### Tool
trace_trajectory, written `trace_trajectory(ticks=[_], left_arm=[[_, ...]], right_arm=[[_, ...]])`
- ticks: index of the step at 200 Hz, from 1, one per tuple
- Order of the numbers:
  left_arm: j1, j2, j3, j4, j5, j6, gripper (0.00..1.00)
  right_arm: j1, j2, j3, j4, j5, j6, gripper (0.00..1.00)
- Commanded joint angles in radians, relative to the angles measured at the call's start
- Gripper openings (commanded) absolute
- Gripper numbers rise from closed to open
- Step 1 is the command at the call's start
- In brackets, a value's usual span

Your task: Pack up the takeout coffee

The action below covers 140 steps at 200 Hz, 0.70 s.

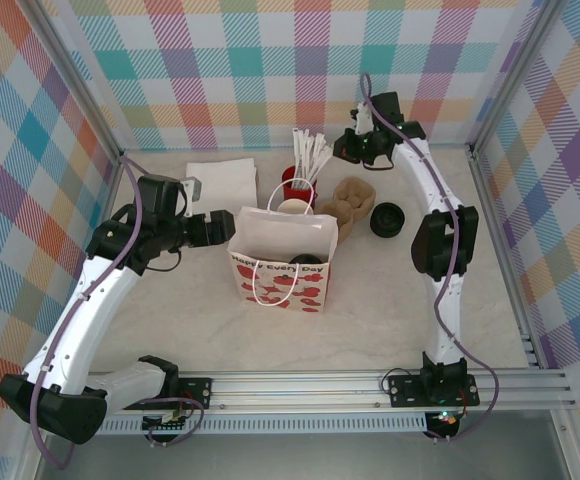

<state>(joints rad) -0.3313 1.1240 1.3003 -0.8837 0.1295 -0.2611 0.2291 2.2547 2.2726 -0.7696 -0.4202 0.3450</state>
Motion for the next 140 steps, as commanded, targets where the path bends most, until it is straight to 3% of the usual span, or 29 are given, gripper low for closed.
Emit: trace_trajectory(ticks=[1, 140], left_arm=[[-0.002, 0.0, 0.019, 0.01, -0.004, 0.021, 0.92], [-0.002, -0.04, 0.002, 0.047, -0.008, 0.011, 0.92]], right_arm=[[-0.004, -0.088, 0.017, -0.018, 0.015, -0.037, 0.03], [0.0, -0.375, -0.025, -0.024, 0.064, -0.086, 0.02]])
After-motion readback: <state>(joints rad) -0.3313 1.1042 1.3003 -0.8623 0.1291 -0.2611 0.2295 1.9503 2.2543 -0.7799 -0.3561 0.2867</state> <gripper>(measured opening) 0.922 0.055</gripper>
